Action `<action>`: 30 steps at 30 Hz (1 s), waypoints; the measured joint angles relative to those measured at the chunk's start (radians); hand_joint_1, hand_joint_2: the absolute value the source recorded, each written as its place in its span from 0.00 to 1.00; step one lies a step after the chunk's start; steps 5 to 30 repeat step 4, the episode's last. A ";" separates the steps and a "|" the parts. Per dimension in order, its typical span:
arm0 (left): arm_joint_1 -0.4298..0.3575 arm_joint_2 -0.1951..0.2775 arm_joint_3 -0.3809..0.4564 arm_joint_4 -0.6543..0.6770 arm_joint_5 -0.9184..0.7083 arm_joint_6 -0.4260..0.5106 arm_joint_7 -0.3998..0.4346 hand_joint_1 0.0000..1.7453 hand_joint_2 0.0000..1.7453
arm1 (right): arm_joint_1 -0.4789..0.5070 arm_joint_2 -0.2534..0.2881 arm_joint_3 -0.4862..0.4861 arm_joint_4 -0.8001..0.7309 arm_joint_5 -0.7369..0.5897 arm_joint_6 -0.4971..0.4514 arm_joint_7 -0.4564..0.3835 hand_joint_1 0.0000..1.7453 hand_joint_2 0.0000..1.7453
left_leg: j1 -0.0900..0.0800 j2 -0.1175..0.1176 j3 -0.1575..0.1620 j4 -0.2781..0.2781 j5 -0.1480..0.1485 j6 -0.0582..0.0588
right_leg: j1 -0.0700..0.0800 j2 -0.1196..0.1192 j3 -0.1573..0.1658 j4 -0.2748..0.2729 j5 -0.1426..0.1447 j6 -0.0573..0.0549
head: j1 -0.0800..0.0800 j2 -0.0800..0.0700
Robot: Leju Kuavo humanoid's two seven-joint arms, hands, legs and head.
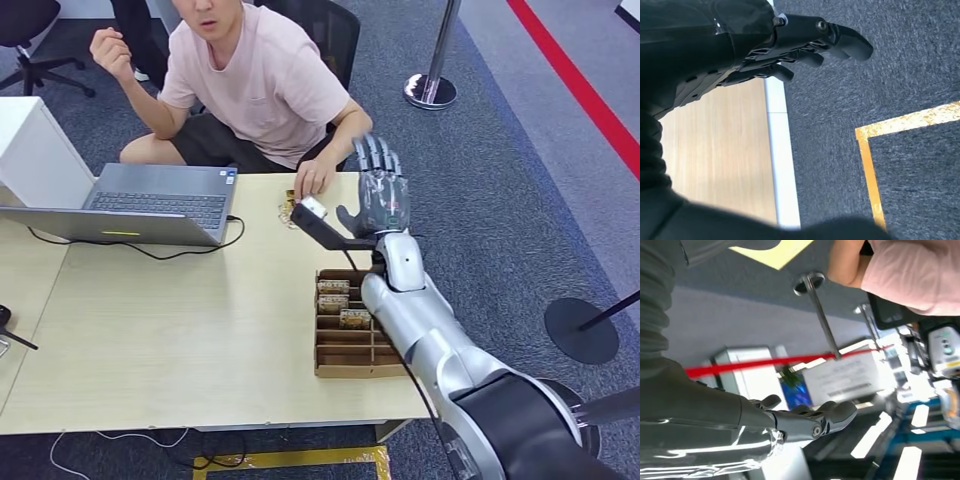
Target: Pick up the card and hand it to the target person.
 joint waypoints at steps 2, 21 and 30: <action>0.000 0.002 0.000 0.000 0.000 0.000 0.006 0.00 0.00 | -0.023 -0.015 -0.039 0.009 -0.112 0.041 -0.019 0.00 1.00 | 0.000 0.000 0.000 0.000 0.000 0.000 | 0.000 0.000 0.000 0.000 0.000 0.000 | 0.000 0.000; 0.000 0.003 0.000 0.000 0.000 -0.001 0.009 0.00 0.00 | -0.035 -0.028 -0.067 0.012 -0.180 0.069 -0.028 0.00 1.00 | 0.000 0.000 0.000 0.000 0.000 0.000 | 0.000 0.000 0.000 0.000 0.000 0.000 | 0.000 0.000; 0.000 0.003 0.000 0.000 0.000 -0.001 0.009 0.00 0.00 | -0.035 -0.028 -0.067 0.012 -0.180 0.069 -0.028 0.00 1.00 | 0.000 0.000 0.000 0.000 0.000 0.000 | 0.000 0.000 0.000 0.000 0.000 0.000 | 0.000 0.000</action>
